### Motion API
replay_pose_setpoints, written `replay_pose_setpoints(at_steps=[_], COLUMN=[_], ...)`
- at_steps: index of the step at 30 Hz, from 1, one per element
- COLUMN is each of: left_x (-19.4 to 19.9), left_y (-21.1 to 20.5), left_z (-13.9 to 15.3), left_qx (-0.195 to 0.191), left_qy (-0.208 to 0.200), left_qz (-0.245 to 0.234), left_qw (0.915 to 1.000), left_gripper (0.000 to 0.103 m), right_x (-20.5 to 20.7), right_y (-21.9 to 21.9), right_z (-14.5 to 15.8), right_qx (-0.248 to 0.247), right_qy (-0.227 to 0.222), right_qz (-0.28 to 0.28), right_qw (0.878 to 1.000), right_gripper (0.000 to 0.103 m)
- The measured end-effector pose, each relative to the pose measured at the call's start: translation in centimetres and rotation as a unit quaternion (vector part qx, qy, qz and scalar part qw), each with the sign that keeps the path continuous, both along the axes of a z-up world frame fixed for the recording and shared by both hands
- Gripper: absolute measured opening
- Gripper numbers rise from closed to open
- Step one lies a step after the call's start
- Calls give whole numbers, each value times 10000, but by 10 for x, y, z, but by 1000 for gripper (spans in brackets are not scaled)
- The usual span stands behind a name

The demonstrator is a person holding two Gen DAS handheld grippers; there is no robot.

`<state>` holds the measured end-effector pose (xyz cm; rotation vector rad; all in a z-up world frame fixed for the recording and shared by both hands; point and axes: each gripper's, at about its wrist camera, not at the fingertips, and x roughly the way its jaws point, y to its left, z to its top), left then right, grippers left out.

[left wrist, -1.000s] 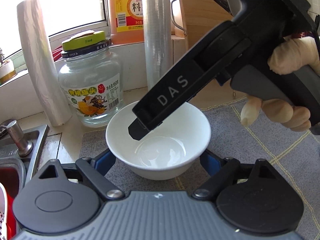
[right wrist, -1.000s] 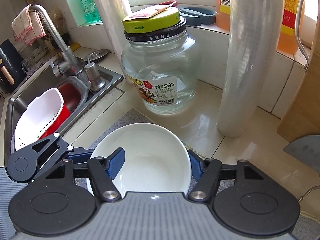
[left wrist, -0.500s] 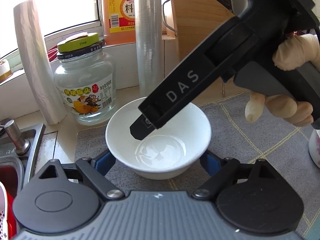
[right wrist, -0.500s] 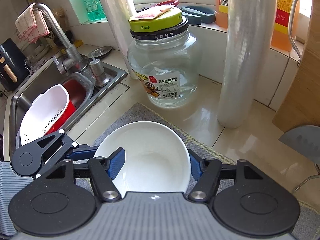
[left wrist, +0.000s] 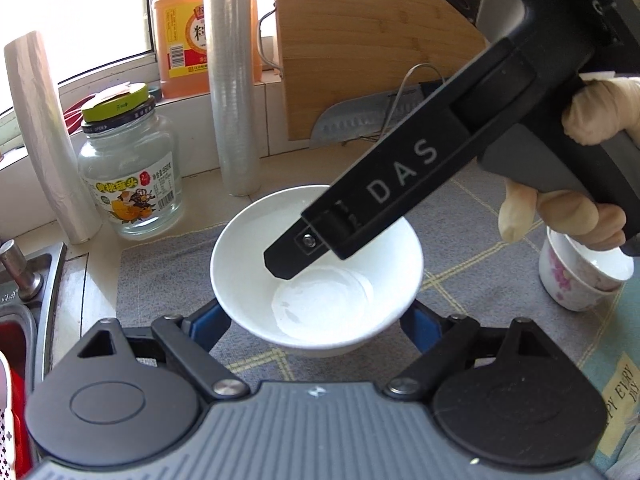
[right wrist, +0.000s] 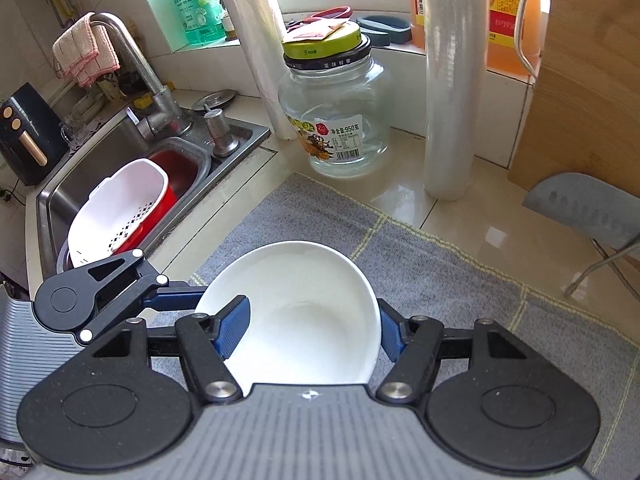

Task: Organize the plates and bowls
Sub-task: 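Carry the held bowl with the right gripper back over the nested bowls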

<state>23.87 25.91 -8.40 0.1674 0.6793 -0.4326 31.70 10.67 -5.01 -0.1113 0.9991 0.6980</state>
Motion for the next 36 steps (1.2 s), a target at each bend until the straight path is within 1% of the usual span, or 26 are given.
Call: replay_pose_setpoints(at_steps=[8, 17, 22, 28, 36], left_x=[-25, -52, -58, -63, -61], left_y=[-21, -53, -72, -96, -136], left_z=[11, 23, 29, 35, 44], left_qx=[113, 283, 375, 423, 399], left_qy=[14, 5, -30, -66, -272], left_qz=[-334, -618, -728, -962, -1331], left_qw=[9994, 9977, 9966, 9944, 9899], left_gripper=[90, 90, 90, 90, 91], right_x=[-35, -68, -79, -93, -107], right_y=[-26, -60, -81, -109, -152], right_z=[11, 21, 27, 34, 47], right_qx=[64, 74, 192, 183, 78], right_qy=[-117, -227, -295, -418, -681], right_qz=[-272, -326, -443, -599, -938], right_qw=[9995, 9992, 9984, 9972, 9932], right_gripper=[72, 72, 72, 72, 72])
